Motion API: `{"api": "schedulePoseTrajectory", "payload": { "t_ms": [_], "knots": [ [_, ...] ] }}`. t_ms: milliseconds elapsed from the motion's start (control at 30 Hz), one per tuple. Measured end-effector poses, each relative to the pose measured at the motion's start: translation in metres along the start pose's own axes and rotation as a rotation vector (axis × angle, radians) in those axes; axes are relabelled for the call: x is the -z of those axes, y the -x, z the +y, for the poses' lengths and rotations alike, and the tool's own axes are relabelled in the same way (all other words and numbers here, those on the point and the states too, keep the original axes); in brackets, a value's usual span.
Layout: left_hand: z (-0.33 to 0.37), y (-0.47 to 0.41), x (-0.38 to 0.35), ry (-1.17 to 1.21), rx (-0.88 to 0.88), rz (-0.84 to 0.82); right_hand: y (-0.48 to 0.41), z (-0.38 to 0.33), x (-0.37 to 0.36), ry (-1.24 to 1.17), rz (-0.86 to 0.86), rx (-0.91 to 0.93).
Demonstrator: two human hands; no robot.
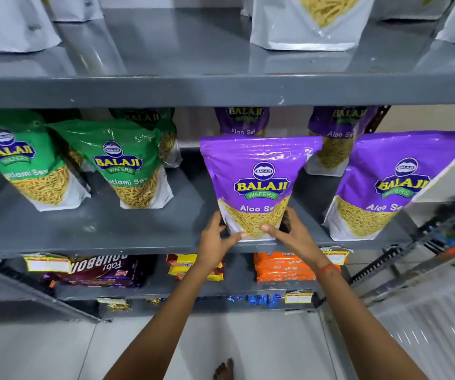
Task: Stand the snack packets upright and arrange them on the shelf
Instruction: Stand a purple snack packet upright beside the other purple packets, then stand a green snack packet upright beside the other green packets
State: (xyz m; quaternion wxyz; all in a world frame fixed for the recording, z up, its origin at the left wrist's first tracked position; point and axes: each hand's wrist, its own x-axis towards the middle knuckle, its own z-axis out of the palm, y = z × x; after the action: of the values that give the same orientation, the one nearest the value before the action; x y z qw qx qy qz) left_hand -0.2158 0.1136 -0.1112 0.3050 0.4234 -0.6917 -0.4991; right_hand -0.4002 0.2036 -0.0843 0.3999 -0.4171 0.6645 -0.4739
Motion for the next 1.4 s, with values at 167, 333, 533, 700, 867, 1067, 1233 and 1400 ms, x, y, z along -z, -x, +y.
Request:
{"api": "schedulePoseTrajectory", "payload": {
  "t_ms": [167,333,533,700,867,1067,1233,1400],
  "knots": [
    [0.005,0.008,-0.002,-0.012,0.009,-0.005,0.006,0.000,0.000,0.018,-0.003,0.002],
    [0.015,0.014,0.000,-0.021,0.034,-0.033,0.012,-0.005,-0.002,0.012,0.008,0.044],
    [0.042,0.033,0.015,-0.138,-0.130,0.250,0.038,-0.046,-0.038,0.170,0.790,0.632],
    [0.065,0.039,0.050,-0.189,-0.425,0.525,0.040,-0.108,-0.102,0.085,0.628,0.971],
    [0.040,0.026,0.110,-0.266,-0.392,0.711,0.003,-0.125,-0.178,0.071,0.426,0.936],
    [-0.038,-0.007,0.199,-0.190,-0.121,0.599,-0.068,-0.083,-0.245,0.168,0.279,0.375],
    [-0.070,-0.054,0.249,0.062,0.002,0.176,-0.119,-0.064,-0.251,0.147,0.025,0.107],
    [-0.083,-0.073,0.264,0.063,0.074,-0.041,-0.132,-0.062,-0.259,0.054,-0.067,0.068]
  ]
}}
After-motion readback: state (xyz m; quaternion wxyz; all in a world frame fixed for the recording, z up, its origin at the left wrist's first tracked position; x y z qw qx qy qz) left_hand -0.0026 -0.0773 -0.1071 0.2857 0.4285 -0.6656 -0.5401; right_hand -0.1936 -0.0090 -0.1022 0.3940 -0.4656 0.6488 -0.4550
